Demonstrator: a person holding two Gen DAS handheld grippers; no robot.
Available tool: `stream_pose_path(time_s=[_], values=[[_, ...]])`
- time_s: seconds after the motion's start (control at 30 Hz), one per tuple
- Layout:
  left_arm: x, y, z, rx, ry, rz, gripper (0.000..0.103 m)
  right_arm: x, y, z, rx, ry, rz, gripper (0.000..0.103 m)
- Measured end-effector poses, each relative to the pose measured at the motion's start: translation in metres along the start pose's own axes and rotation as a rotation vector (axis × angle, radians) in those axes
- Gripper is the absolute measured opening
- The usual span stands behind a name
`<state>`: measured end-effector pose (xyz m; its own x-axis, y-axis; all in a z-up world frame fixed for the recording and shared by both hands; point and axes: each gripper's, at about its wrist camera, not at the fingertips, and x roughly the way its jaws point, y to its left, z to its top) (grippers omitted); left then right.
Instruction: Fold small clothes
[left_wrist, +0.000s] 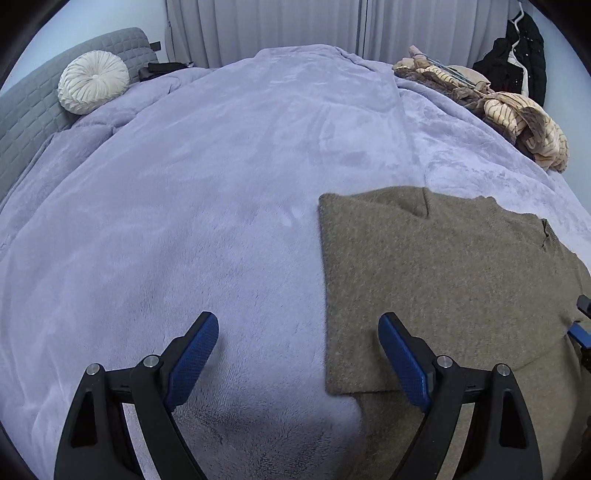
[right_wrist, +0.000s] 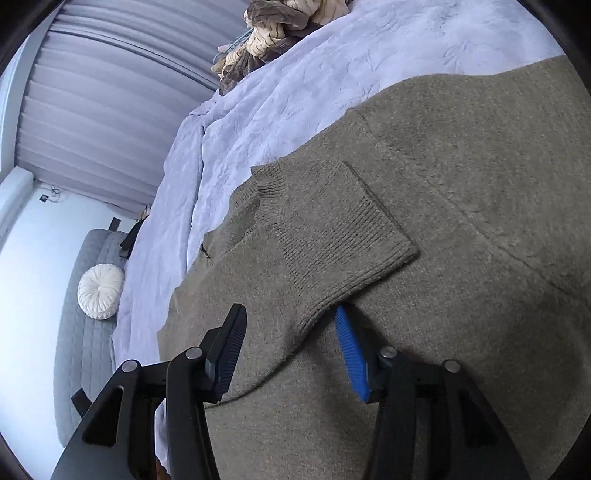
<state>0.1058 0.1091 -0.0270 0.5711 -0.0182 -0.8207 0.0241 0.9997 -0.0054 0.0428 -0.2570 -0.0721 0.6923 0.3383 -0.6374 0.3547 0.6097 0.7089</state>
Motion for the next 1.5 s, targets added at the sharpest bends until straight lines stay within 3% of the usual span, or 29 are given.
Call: stream_pose_path(time_s=[0.07, 0.1, 0.2, 0.3, 0.37, 0.57, 0.63, 0.67, 0.7, 0.8, 0.87, 0.97, 1.0, 1.1, 1.23, 1.37, 1.5], values=[[0.0, -0.008, 0.004, 0.029, -0.007, 0.006, 0.089, 0.006, 0.002, 0.004, 0.015, -0.001, -0.027, 0.019], [0.003, -0.013, 0.004, 0.05, -0.006, 0.015, 0.089, 0.009, 0.003, 0.006, 0.023, 0.002, -0.049, 0.007], [0.014, -0.02, 0.0, 0.114, 0.01, 0.049, 0.089, -0.002, 0.007, 0.004, 0.013, 0.001, -0.045, 0.007], [0.024, -0.016, -0.006, 0.134, 0.019, 0.062, 0.089, -0.015, 0.008, -0.007, -0.064, 0.014, -0.115, 0.007], [0.024, -0.008, -0.001, 0.094, 0.043, 0.037, 0.089, -0.011, 0.002, -0.011, -0.091, 0.031, -0.166, 0.007], [0.033, 0.013, 0.007, -0.004, 0.176, -0.153, 0.086, -0.016, -0.005, -0.011, -0.076, 0.032, -0.085, 0.018], [0.033, 0.013, 0.009, -0.027, 0.194, -0.218, 0.042, -0.018, -0.013, -0.011, -0.052, 0.032, -0.065, 0.019], [0.033, 0.011, 0.011, -0.041, 0.217, -0.28, 0.01, -0.017, -0.014, -0.009, -0.038, 0.034, -0.06, 0.019], [0.03, 0.01, 0.014, -0.06, 0.221, -0.305, 0.008, -0.018, -0.015, -0.01, -0.031, 0.036, -0.06, 0.019], [0.018, 0.007, 0.017, -0.02, 0.166, -0.282, 0.008, -0.019, -0.003, -0.007, -0.074, 0.035, -0.094, 0.009], [0.022, 0.004, 0.013, 0.025, 0.174, -0.258, 0.008, -0.026, 0.005, -0.01, -0.101, 0.023, -0.103, 0.008], [0.034, -0.001, 0.006, 0.098, 0.175, -0.218, 0.009, -0.024, 0.001, -0.014, -0.124, 0.025, -0.195, 0.008], [0.032, -0.002, 0.005, 0.103, 0.163, -0.209, 0.009, -0.023, -0.007, -0.014, -0.104, 0.026, -0.212, 0.001], [0.021, -0.004, 0.006, 0.111, 0.14, -0.173, 0.009, -0.036, -0.03, -0.016, -0.019, 0.009, -0.167, 0.0], [0.003, 0.0, 0.007, 0.11, 0.085, -0.099, 0.009, -0.061, -0.041, -0.02, -0.021, -0.005, -0.152, 0.004], [-0.011, 0.008, 0.015, 0.039, 0.052, -0.117, 0.009, -0.072, -0.023, -0.015, -0.108, -0.037, -0.149, 0.007], [-0.013, -0.009, 0.021, 0.067, 0.034, -0.12, 0.009, -0.063, -0.001, -0.004, -0.16, -0.046, -0.137, 0.007]])
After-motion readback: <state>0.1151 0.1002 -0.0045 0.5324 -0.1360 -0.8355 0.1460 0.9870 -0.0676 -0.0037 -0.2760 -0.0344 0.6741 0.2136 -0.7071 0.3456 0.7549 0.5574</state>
